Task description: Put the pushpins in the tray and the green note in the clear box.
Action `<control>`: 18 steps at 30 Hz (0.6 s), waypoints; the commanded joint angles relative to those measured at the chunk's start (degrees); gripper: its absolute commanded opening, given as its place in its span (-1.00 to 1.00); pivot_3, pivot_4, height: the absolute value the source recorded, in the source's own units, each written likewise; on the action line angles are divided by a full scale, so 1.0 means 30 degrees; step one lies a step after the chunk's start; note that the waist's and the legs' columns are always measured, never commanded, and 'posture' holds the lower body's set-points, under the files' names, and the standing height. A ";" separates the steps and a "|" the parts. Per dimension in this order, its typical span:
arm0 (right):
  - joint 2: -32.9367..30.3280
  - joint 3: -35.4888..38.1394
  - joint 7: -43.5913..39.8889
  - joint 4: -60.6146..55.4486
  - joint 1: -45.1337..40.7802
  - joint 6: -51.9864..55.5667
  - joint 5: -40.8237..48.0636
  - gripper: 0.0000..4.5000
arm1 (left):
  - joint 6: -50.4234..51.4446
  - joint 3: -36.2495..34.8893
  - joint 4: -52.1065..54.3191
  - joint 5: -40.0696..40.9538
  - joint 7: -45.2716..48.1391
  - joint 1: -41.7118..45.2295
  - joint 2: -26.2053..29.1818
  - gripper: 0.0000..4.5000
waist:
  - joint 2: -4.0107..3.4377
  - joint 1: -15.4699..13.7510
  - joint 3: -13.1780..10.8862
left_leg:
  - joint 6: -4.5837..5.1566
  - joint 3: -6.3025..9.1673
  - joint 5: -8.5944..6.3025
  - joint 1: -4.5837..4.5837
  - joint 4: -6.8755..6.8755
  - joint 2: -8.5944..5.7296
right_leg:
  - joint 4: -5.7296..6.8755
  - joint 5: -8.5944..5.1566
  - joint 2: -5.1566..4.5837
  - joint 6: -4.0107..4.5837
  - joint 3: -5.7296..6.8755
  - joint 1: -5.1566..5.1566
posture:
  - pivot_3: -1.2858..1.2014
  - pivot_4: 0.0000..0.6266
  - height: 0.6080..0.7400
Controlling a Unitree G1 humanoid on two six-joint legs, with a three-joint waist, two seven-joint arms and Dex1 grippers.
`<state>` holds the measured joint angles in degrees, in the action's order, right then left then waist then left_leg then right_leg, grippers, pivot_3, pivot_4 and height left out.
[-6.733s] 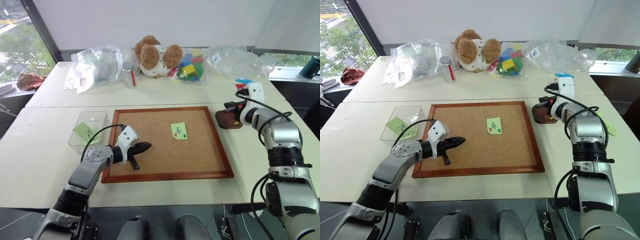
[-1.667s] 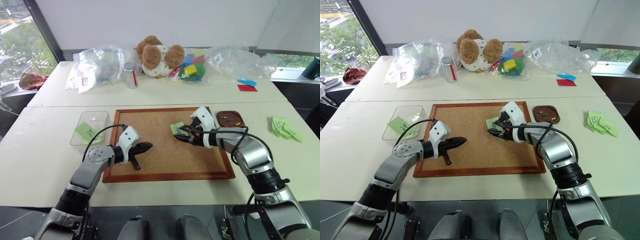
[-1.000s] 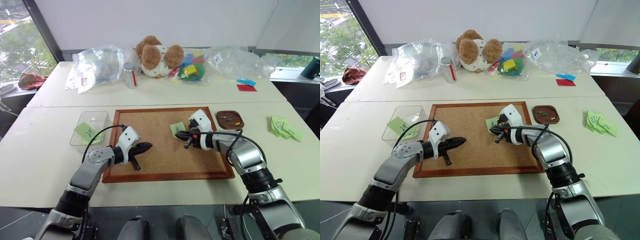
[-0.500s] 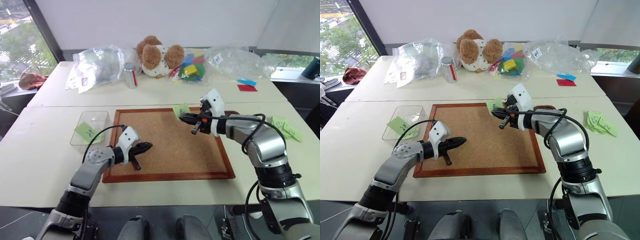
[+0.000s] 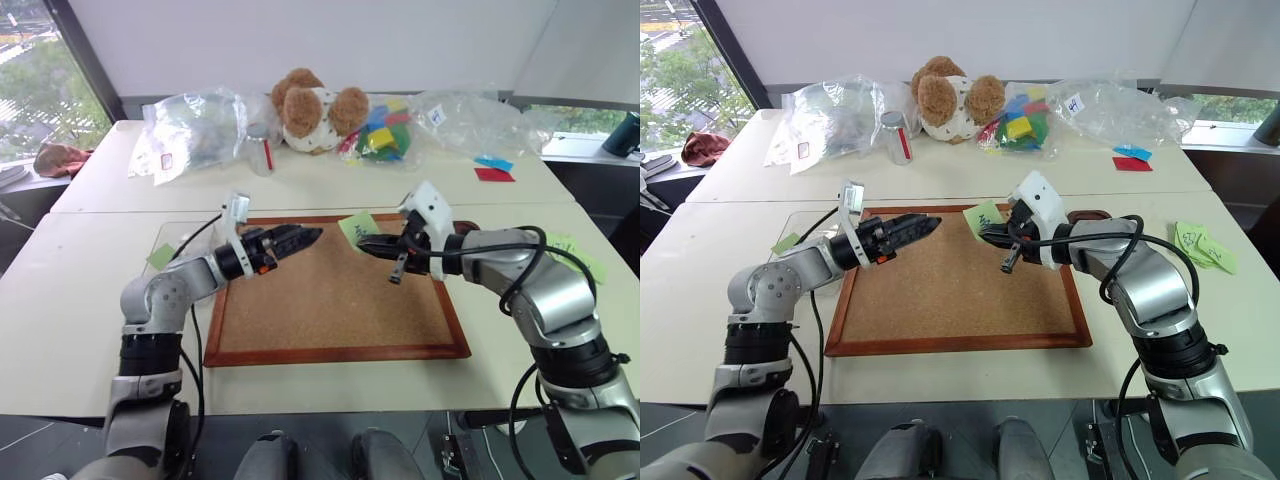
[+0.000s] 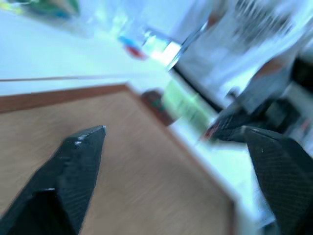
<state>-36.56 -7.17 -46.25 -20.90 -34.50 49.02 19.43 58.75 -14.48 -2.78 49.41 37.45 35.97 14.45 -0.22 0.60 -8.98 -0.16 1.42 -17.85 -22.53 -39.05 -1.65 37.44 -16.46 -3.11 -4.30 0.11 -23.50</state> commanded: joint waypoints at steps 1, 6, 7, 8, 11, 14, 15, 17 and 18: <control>0.0170 -0.0110 0.0010 -0.0998 -0.0440 -0.0352 0.0315 -1.00 | 0.1624 -0.1397 -0.0188 0.2160 -0.2100 0.1025 -0.0886 0.97 | 0.0000 -0.0002 0.0000 | -0.0010 0.0000 0.0005 0.0002 -0.0001 0.0000 | 0.0001 0.0000 0.0002 0.0000 0.0000 0.0001 | 0.03 -0.52 1.00; 0.0122 -0.0290 -0.0138 -0.1462 -0.0765 -0.0424 0.0572 -1.00 | 0.2898 -0.2630 -0.1084 0.3914 -0.5117 0.1748 -0.2407 0.97 | 0.0003 -0.0007 -0.0002 | -0.0079 -0.0001 0.0044 0.0004 -0.0003 -0.0001 | 0.0001 0.0001 0.0009 -0.0001 0.0000 0.0000 | 0.03 -0.52 1.00; 0.0094 -0.0320 -0.0178 -0.1495 -0.0824 -0.0443 0.0605 -1.00 | 0.3047 -0.2645 -0.1127 0.4059 -0.5442 0.1800 -0.2561 0.97 | 0.0003 -0.0008 -0.0002 | -0.0083 0.0000 0.0047 0.0004 -0.0002 -0.0001 | 0.0002 0.0001 0.0010 -0.0002 0.0000 0.0001 | 0.03 -0.52 1.00; 0.0075 -0.0364 -0.0205 -0.1520 -0.0897 -0.0465 0.0612 -1.00 | 0.3189 -0.2515 -0.1067 0.4089 -0.5673 0.1751 -0.2691 0.97 | 0.0004 -0.0005 -0.0002 | -0.0089 0.0001 0.0050 0.0004 -0.0001 -0.0001 | 0.0002 0.0001 0.0014 -0.0001 0.0000 0.0000 | 0.03 -0.52 1.00; 0.0134 -0.0480 -0.0282 -0.1678 -0.1194 -0.0461 0.0716 -1.00 | 0.3552 -0.2249 -0.0904 0.4319 -0.6329 0.1496 -0.3186 0.97 | 0.0004 -0.0006 -0.0002 | -0.0097 0.0001 0.0054 0.0004 -0.0001 -0.0001 | 0.0002 0.0001 0.0016 -0.0001 0.0000 0.0001 | 0.03 -0.52 1.00; 0.0189 -0.0596 -0.0352 -0.1798 -0.1467 -0.0422 0.0844 -1.00 | 0.3685 -0.2228 -0.0911 0.4579 -0.6878 0.1459 -0.3684 0.97 | 0.0004 -0.0008 -0.0002 | -0.0104 0.0001 0.0059 0.0005 -0.0001 -0.0001 | 0.0002 0.0001 0.0017 -0.0001 -0.0002 0.0001 | 0.03 -0.52 1.00; 0.0201 -0.0621 -0.0369 -0.1836 -0.1513 -0.0398 0.0902 -1.00 | 0.3684 -0.2271 -0.0936 0.4626 -0.7046 0.1473 -0.3829 0.97 | 0.0004 -0.0010 -0.0002 | -0.0105 0.0001 0.0059 0.0004 -0.0001 -0.0001 | 0.0001 0.0001 0.0017 -0.0001 -0.0001 0.0001 | 0.03 -0.52 1.00; 0.0182 -0.0689 -0.0389 -0.1890 -0.1556 -0.0399 0.0956 -1.00 | 0.3700 -0.2435 -0.0997 0.4892 -0.7387 0.1475 -0.4091 0.97 | 0.0004 -0.0010 -0.0002 | -0.0107 0.0001 0.0059 0.0004 0.0001 -0.0001 | 0.0001 0.0001 0.0017 -0.0001 -0.0002 0.0000 | 0.03 -0.52 1.00; 0.0169 -0.0719 -0.0395 -0.1918 -0.1573 -0.0400 0.0988 -1.00 | 0.3711 -0.2502 -0.1007 0.5063 -0.7655 0.1438 -0.4280 0.97 | 0.0004 -0.0010 -0.0002 | -0.0108 0.0001 0.0059 0.0004 0.0003 -0.0001 | 0.0001 0.0001 0.0017 -0.0001 -0.0002 -0.0001 | 0.03 -0.52 1.00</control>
<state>-36.08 -9.77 -47.28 -24.59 -38.03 48.38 21.61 69.81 -21.23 -6.73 62.03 15.61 40.10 2.23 -0.21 0.57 -8.99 -0.49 1.42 -17.68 -22.52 -39.04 -1.66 37.44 -16.46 -3.07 -4.31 0.10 -23.50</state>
